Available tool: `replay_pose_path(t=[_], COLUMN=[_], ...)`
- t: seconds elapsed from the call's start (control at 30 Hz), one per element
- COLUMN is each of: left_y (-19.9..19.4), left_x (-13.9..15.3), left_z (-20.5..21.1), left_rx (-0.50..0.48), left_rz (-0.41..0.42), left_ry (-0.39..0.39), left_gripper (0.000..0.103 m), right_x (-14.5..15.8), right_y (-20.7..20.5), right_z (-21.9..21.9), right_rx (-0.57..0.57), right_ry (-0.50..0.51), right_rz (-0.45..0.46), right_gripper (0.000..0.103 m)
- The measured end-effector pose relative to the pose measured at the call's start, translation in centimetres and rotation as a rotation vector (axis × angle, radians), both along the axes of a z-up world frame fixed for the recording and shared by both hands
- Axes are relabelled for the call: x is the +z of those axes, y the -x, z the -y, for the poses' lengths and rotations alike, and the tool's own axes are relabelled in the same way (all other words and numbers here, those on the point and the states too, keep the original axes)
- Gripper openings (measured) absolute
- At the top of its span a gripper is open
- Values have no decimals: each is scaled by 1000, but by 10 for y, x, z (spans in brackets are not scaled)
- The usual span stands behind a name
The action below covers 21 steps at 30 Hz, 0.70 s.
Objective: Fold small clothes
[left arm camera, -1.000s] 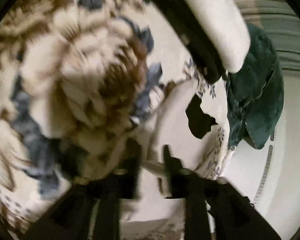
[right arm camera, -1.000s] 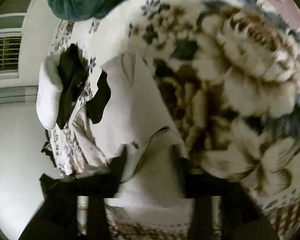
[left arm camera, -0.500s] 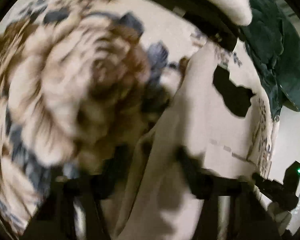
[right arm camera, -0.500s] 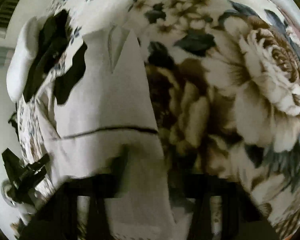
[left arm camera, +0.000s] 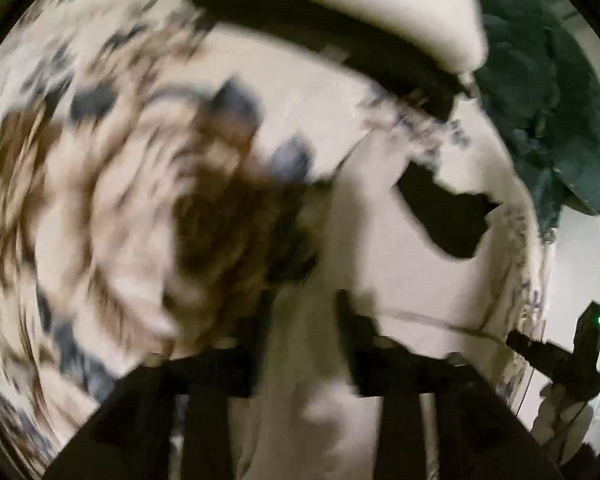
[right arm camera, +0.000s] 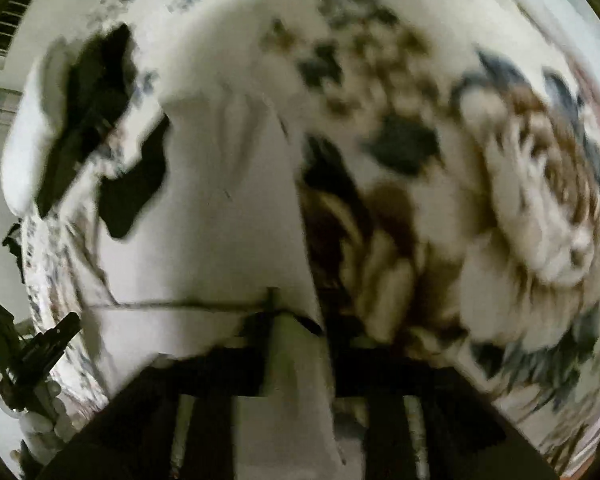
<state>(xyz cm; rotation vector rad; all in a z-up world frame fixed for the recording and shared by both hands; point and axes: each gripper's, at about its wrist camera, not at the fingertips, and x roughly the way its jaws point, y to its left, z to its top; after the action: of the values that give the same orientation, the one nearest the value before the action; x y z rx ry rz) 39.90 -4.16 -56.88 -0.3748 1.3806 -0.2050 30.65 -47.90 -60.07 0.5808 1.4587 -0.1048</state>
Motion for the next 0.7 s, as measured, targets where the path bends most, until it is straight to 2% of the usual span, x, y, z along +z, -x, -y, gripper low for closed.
replay_pose_path(t=[0.03, 0.2, 0.3, 0.47, 0.53, 0.6, 0.67, 0.7], left_y=[-9, -67, -96, -123, -125, -124, -121, -120], left_x=[3, 0, -18, -46, -50, -51, -51, -50], left_z=[6, 45, 74, 104, 108, 110, 111, 111], left_rx=[-14, -121, -227, -338, -352, -355, -355, -354], left_rz=[18, 74, 62, 22, 24, 40, 48, 53], left_ry=[6, -50, -120, -216, -240, -249, -259, -258], left_gripper=[64, 64, 64, 64, 64, 60, 45, 41], right_x=[5, 10, 2, -21, -29, -38, -46, -47], right_y=[-8, -75, -120, -178, -185, -195, -201, -202], right_z=[1, -3, -11, -29, -33, -41, -49, -51], right_rx=[-1, 22, 67, 162, 185, 205, 227, 235], right_ry=[6, 67, 88, 148, 141, 130, 135, 139], right_rz=[20, 85, 97, 67, 50, 22, 1, -5], right_gripper=[54, 54, 64, 65, 65, 65, 65, 65])
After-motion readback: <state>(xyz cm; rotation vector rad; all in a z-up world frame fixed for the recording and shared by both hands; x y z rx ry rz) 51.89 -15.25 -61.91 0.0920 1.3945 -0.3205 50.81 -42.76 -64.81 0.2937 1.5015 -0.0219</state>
